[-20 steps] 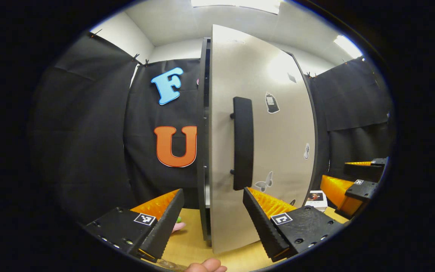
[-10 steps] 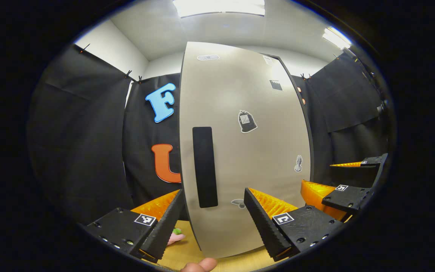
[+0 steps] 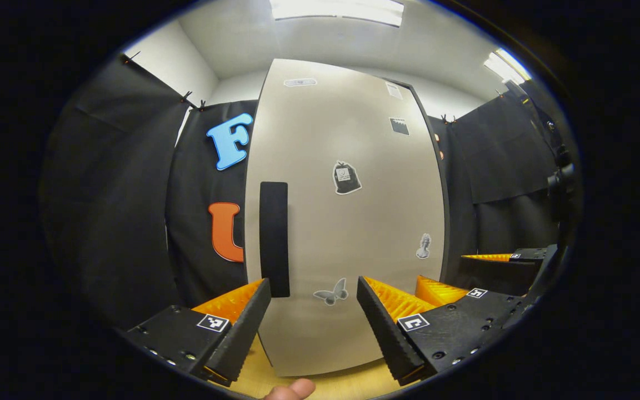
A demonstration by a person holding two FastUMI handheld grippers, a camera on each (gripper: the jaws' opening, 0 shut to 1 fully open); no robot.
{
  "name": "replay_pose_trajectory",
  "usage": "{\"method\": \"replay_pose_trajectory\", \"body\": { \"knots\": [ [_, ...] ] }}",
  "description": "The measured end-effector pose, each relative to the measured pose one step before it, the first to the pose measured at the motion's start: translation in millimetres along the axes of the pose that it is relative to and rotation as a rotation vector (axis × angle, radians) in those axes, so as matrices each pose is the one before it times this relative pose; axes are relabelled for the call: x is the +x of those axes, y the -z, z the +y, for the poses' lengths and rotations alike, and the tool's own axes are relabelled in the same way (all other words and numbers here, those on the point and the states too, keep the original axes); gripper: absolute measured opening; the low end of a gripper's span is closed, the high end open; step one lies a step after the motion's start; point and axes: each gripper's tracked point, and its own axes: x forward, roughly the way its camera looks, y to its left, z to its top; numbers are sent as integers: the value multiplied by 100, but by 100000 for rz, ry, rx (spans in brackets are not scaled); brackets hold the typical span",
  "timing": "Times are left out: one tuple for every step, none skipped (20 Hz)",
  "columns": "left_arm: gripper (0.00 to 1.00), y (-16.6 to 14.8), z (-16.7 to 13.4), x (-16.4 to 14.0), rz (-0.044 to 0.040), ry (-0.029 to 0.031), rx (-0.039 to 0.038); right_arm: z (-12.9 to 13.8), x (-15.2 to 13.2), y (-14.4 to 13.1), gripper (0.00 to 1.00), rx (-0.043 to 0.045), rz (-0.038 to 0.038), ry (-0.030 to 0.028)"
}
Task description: Open the cabinet door with the right hand, grasp the bottle in the cabinet with the left hand and place it on the coaster, then close the cabinet door with the right hand.
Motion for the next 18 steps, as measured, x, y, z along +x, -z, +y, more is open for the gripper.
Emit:
{"method": "replay_pose_trajectory", "body": {
  "knots": [
    [95, 473, 37, 241, 821, -335, -956, -484, -35, -69, 99, 790, -391, 766],
    [95, 295, -1, 207, 950, -323, -1249, -279, -46, 60, 99, 578, 92, 272],
    [95, 300, -312, 179, 1188, 266, -1020, -77, -63, 159, 99, 389, 435, -250],
    [95, 187, -413, 137, 1178, 370, -78, 244, 63, 135, 99, 153, 621, -1055],
    [95, 35, -547, 106, 508, 1176, -19, 402, -28, 124, 98, -576, 525, -1556],
    [95, -217, -74, -388, -406, -713, 239, -288, 74, 142, 96, -663, 69, 386],
    [94, -118, -218, 87, 186, 400, 176, -154, -337, -177, 98, -1082, 76, -68],
    [94, 221, -75, 345, 197, 698, 1, -32, 101, 90, 98, -237, -67, -226],
    [95, -109, -90, 37, -650, 415, 46, -274, -149, -63, 98, -366, -300, 508],
    [95, -124, 168, 24, -604, -274, 290, -333, -103, -140, 98, -360, -735, 1067],
    [95, -121, 128, 3, -463, -646, 139, -281, -52, -88, 98, -83, -498, 688],
    [95, 118, 87, -24, 76, -345, -217, -20, -71, 36, 98, -86, 23, 134],
    [95, 198, -286, 24, 915, 572, -426, 322, -100, 87, 98, -28, 395, -1174],
    [95, 297, -52, 156, 876, -412, -529, -41, -171, 36, 98, -305, 717, -80],
    [94, -195, -229, -86, 688, 398, -444, 164, 175, 160, 98, -650, 326, -488],
    [94, 141, 42, -103, 515, 142, -195, 122, -150, 69, 98, -615, 119, -502],
    [95, -149, 186, -135, -404, -289, 199, -71, -254, -75, 98, -744, -527, 62],
    [95, -276, 247, -142, -1130, -475, 219, -230, -252, -109, 98, -558, -599, 857]
  ]
}}
